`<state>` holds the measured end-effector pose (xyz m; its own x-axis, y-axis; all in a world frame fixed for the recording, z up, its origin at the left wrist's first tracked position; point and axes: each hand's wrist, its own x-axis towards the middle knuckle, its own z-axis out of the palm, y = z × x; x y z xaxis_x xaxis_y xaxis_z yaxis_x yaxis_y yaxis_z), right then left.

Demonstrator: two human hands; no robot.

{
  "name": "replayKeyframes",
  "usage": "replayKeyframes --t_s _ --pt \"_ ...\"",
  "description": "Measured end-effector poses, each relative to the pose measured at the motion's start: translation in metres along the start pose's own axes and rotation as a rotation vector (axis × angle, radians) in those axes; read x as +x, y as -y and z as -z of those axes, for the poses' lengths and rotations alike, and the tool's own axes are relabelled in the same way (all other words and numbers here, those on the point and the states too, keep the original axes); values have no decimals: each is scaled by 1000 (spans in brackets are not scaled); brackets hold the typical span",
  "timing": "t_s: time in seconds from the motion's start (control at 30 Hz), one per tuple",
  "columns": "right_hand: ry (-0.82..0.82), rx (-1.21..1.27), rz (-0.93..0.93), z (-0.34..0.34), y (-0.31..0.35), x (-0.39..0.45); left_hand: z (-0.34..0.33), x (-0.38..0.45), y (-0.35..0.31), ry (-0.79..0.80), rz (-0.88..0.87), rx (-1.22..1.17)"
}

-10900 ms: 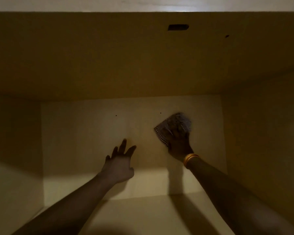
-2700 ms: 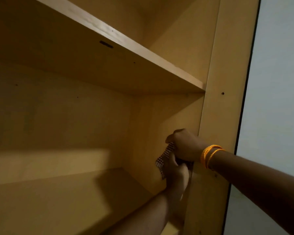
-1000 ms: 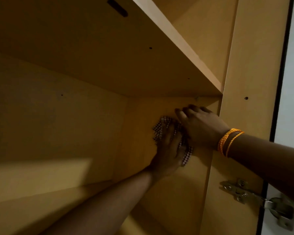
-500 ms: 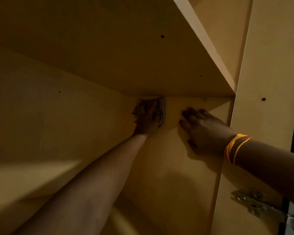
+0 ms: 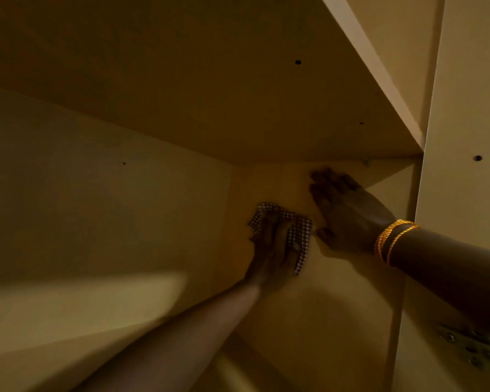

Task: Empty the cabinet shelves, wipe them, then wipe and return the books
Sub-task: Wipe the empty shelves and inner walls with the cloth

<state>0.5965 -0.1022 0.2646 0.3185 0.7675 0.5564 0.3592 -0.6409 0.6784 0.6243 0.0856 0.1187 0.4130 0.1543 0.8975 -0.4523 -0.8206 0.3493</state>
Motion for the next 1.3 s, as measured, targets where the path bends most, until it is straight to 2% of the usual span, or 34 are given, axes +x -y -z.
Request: replayKeyframes --t_s 0.17,0.37,0.47,0.53,0.83,0.93,1.03,1.13,1.3 --pt "-127 25 -61 -13 10 5 15 69 -3 -11 -51 3" --pt "-93 -3 -48 -26 18 3 38 118 19 -110 60 -59" --pt "-95 -18 -29 -28 17 4 47 123 43 -119 189 -91" --pt "-101 -31 -12 -30 15 4 48 118 57 -130 290 -100" --pt "-45 -82 -9 -21 14 1 27 36 88 -87 475 -73" --pt "-19 -68 -7 -16 15 0 23 0 88 -20 518 -83" --pt "24 -59 4 -6 16 -2 15 -39 85 63 460 -83" --pt "104 -68 45 3 16 -3 -1 -77 72 81 377 -57" --pt "214 -87 144 17 13 -11 -26 -109 21 121 117 84"
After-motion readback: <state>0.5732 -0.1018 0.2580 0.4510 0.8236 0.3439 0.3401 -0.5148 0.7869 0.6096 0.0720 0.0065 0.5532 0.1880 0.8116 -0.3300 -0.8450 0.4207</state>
